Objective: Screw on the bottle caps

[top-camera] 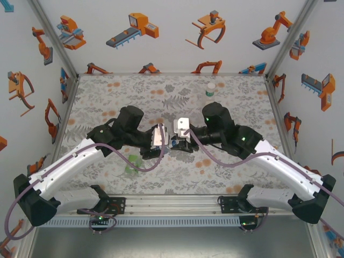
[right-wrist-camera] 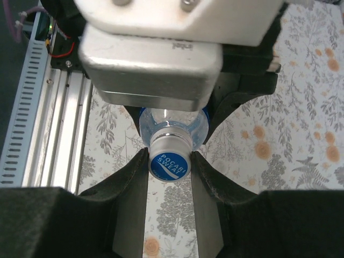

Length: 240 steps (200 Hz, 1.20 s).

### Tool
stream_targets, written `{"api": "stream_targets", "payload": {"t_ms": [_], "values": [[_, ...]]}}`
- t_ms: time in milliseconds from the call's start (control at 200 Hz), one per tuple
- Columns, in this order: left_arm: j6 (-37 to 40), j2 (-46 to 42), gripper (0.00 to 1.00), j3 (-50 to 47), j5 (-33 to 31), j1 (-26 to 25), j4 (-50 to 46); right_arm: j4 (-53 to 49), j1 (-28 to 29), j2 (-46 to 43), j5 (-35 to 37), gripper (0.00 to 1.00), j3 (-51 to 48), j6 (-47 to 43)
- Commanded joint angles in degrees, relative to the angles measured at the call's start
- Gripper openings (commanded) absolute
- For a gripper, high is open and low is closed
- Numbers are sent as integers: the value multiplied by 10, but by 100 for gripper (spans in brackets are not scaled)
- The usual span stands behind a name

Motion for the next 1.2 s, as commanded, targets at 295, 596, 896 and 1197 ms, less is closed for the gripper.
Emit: {"api": "stream_targets", "payload": {"t_ms": [295, 596, 896, 1197], "values": [[-22, -17, 0, 13, 46, -8, 43, -31, 25, 23, -30, 9, 3, -120], [-56, -25, 0, -29, -7, -7, 160, 180, 25, -24, 131, 0, -123, 353], [-83, -1, 0, -42, -52, -7, 248, 108, 23, 8, 291, 5, -122, 863], [-77, 14, 0, -40, -35, -8, 273, 88, -14, 13, 277, 13, -148, 1076]]}}
